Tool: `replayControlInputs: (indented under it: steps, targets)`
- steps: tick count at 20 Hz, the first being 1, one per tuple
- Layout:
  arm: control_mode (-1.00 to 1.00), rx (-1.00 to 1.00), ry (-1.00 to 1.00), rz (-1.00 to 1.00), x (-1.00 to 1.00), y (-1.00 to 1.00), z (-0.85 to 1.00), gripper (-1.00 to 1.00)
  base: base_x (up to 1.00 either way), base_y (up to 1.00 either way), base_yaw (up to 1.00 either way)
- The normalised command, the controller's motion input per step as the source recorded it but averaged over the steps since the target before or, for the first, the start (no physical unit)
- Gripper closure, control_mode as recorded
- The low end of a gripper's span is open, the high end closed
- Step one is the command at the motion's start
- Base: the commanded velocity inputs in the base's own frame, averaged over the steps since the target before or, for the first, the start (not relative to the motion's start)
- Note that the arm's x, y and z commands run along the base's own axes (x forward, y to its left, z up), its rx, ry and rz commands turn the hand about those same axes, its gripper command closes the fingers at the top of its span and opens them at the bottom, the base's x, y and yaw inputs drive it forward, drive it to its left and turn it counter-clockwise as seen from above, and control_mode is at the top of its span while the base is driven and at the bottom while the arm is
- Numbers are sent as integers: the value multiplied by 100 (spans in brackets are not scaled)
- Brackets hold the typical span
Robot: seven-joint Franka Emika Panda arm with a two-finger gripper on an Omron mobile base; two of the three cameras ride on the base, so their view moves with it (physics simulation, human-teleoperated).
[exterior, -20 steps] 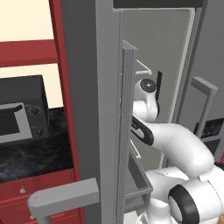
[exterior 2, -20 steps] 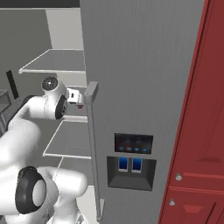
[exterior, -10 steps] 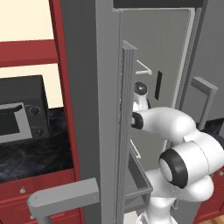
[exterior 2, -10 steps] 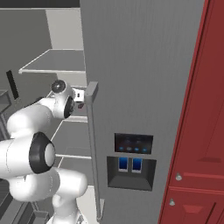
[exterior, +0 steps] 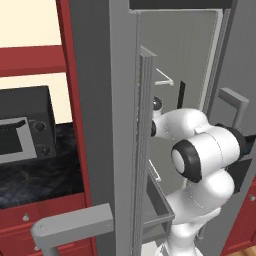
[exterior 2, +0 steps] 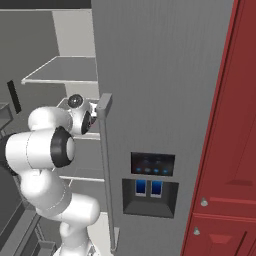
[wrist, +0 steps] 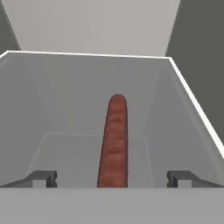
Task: Retrieve the sausage and cheese from the fridge and place them on the cutting board on the counter.
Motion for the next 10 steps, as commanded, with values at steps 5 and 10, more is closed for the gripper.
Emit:
replayControlInputs:
  steps: [5,10]
  targets:
    - [-100,0,3,0,35,3,-34,-100,0,0,0]
    - [-100,0,4,0,33,7,-35,-100,0,0,0]
